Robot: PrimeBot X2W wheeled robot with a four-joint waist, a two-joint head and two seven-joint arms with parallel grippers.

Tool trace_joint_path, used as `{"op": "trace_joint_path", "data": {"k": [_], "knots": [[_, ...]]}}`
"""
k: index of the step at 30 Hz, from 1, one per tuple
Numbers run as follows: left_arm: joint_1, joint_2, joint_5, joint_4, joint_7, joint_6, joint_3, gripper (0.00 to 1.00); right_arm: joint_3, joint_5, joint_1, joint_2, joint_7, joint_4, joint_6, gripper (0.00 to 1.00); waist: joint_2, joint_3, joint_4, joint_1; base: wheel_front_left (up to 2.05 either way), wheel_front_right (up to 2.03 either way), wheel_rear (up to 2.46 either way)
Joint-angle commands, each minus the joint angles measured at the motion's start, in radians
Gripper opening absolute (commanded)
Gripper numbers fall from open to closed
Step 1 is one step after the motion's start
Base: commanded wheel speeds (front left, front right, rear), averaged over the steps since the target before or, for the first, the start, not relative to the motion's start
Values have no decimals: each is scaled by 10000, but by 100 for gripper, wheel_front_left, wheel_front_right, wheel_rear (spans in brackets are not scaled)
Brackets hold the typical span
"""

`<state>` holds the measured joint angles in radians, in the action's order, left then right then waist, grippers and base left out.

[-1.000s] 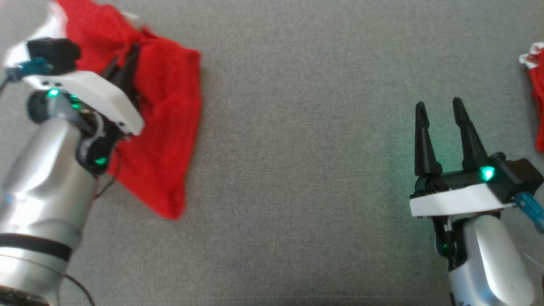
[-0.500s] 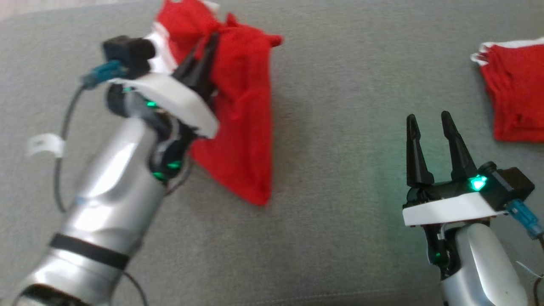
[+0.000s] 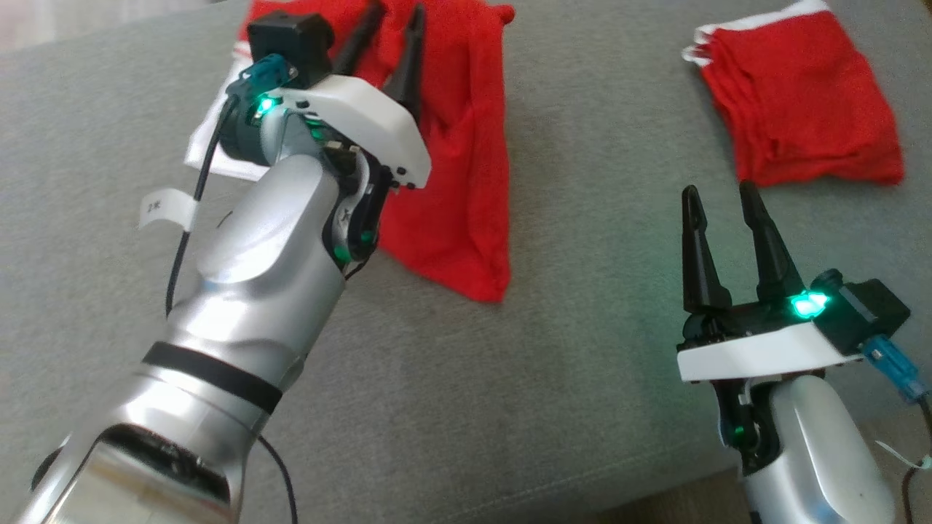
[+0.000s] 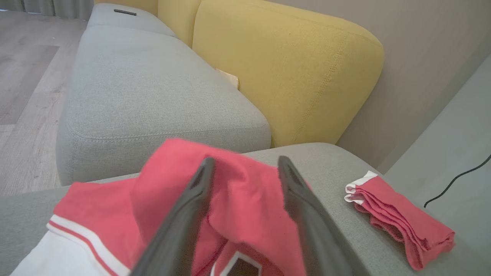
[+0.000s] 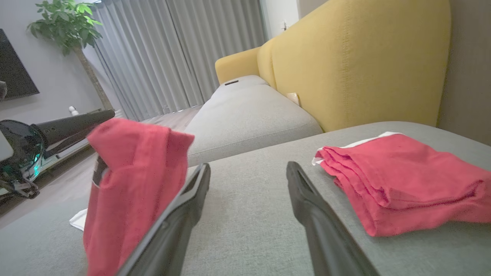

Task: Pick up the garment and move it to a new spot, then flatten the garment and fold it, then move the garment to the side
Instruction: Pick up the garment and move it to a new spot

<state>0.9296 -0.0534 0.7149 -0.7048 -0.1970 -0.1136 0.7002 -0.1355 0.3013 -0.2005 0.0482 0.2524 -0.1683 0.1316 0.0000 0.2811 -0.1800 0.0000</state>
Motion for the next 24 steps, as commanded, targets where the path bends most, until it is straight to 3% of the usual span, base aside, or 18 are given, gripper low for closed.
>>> {"op": "trace_joint_path", "data": {"k": [1,6,10,18,24], "knots": [[533,-98,-122,-51,-177,-24,-175,100,-242,124,-323,20,92,366,-9,100,0,55,-259,0,0,0,0],[469,-97,-139,-655,-527,249,-299,100,-41,101,-185,20,92,391,-9,100,0,-88,-140,0,0,0,0],[-65,-498,-288,-535,-633,451,-637,100,107,-68,-20,20,92,363,-9,100,0,-360,256,0,0,0,0],[-2796,-1713,-1591,2485,-645,472,-2435,100,410,-568,433,20,93,258,-9,100,0,-1027,1247,0,0,0,0],[-5518,-1624,-2302,4682,-646,486,-3786,100,546,-794,841,20,93,93,-9,100,0,-1385,1786,0,0,0,0]]}}
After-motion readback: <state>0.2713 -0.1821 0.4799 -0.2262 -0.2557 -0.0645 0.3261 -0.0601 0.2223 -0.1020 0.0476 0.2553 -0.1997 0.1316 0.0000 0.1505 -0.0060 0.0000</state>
